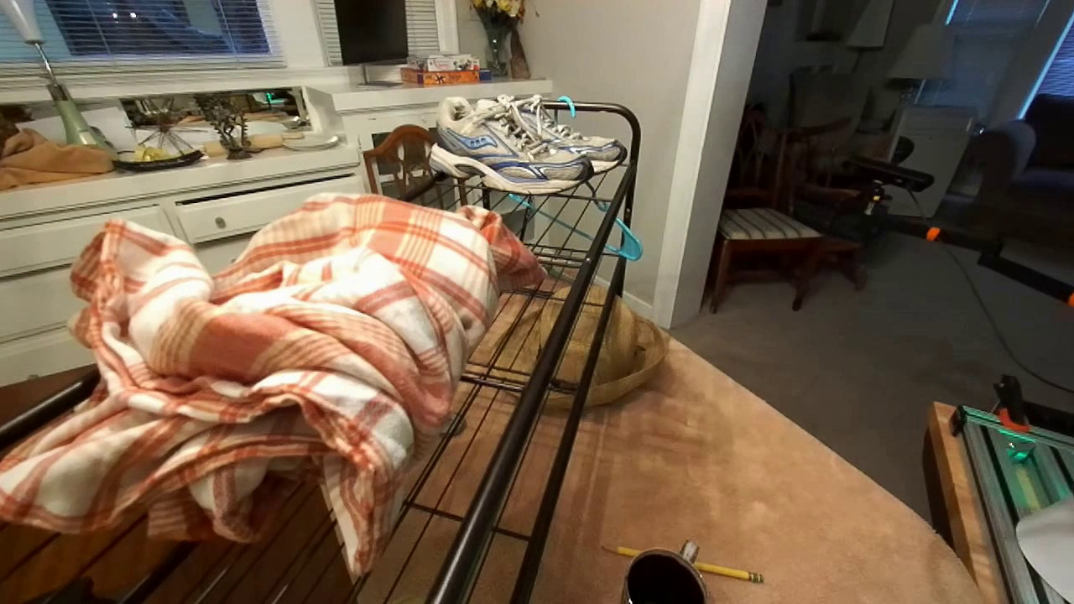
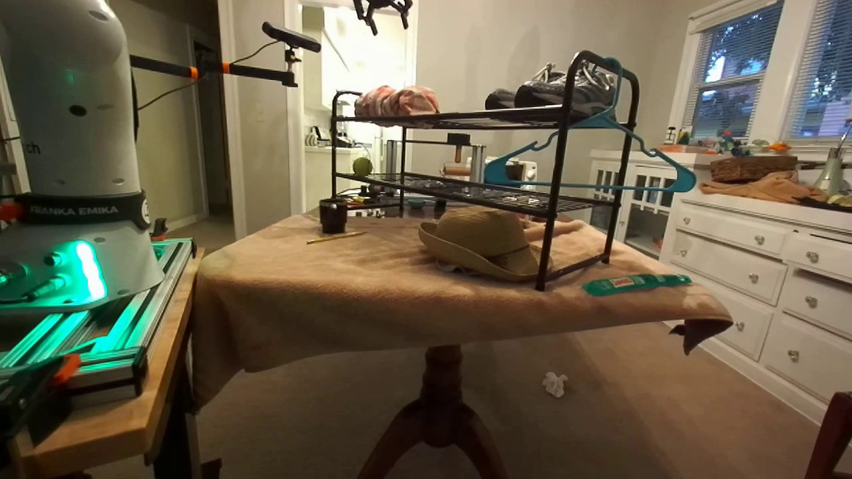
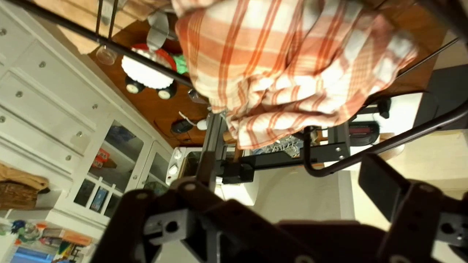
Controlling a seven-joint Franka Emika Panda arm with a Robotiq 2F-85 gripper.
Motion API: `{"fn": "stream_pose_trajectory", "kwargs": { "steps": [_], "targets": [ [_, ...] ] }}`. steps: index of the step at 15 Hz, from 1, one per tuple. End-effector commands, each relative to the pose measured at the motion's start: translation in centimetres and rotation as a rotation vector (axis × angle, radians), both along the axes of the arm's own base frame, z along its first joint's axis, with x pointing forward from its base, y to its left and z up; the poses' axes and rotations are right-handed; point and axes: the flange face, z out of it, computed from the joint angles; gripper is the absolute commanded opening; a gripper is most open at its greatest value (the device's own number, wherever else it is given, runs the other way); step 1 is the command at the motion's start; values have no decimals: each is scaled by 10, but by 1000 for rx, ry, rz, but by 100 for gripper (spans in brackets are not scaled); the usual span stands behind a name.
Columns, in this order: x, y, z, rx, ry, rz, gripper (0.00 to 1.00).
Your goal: Fold the blanket in half
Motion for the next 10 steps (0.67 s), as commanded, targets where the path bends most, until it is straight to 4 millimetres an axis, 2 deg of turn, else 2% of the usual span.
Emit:
{"fn": "stream_pose_trajectory", "kwargs": {
  "steps": [1, 4, 5, 6, 8, 10],
  "targets": [
    [-68, -47, 6, -7, 145, -5, 100],
    [-115, -89, 18, -19, 219, -35, 100],
    [-125, -103, 21, -21, 223, -48, 100],
    [-97, -78, 27, -30, 197, -44, 100],
    [-117, -100, 33, -25, 198, -62, 100],
    [-125, -104, 32, -25, 195, -65, 100]
  ]
}}
